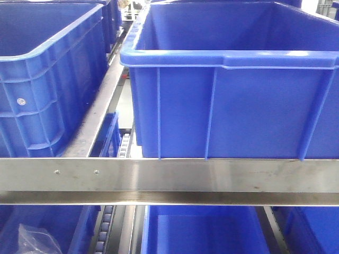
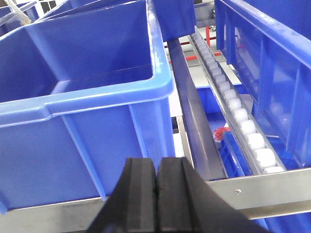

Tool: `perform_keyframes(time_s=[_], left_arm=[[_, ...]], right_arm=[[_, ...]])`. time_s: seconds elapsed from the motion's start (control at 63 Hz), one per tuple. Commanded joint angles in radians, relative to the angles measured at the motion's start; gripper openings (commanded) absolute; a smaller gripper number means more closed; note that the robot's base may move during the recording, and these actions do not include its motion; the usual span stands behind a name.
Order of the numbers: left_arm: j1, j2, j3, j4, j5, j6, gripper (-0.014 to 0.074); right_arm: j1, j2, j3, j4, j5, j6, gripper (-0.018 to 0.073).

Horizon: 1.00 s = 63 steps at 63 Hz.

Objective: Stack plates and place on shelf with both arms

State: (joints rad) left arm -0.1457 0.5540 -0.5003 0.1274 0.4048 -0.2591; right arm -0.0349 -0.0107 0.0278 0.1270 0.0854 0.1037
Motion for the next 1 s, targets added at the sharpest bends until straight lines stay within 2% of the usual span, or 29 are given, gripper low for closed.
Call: perform_keyframes(time_s=[0.0, 0.095, 0.27, 0.429, 0.477, 0.524, 0.683, 0.985], left_arm=[[0.0, -0.04, 0.004, 0.03, -0.144, -0.001, 0.0091], [0.002, -0.117, 0.09, 0.059, -0.277, -0.001, 0.0091], [0.002, -0.28, 0.318, 0.059, -0.496, -0.001, 0.0091], [0.002, -0.414, 0.499, 0.039, -0.609, -0.001, 0.0091], [0.002, -0.454, 0.536, 0.019, -0.616, -0.001, 0.0091], [0.002, -0.486, 0.528, 0.005, -0.514, -0.001, 0.0091], [0.002, -0.579, 0.533, 0.017, -0.449, -0.001, 0.0091], [0.002, -0.578, 0.533, 0.017, -0.44, -0.001, 0.0091]], right_arm=[[-0.008, -0.021, -0.015, -0.001, -0.096, -0.005, 0.0057], [-0.008, -0.021, -0.015, -0.001, -0.096, -0.005, 0.0057], [-0.008, -0.021, -0.015, -0.001, -0.096, -0.005, 0.0057], [-0.008, -0.021, -0.015, -0.001, -0.096, -0.005, 0.0057], [-0.008, -0.021, -0.015, -0.001, -0.096, -0.005, 0.0057], [-0.008, -0.021, -0.015, -0.001, -0.096, -0.005, 0.0057], [-0.008, -0.021, -0.015, -0.001, -0.096, -0.005, 0.0057], [-0.008, -0.021, -0.015, -0.001, -0.091, -0.005, 0.0057]])
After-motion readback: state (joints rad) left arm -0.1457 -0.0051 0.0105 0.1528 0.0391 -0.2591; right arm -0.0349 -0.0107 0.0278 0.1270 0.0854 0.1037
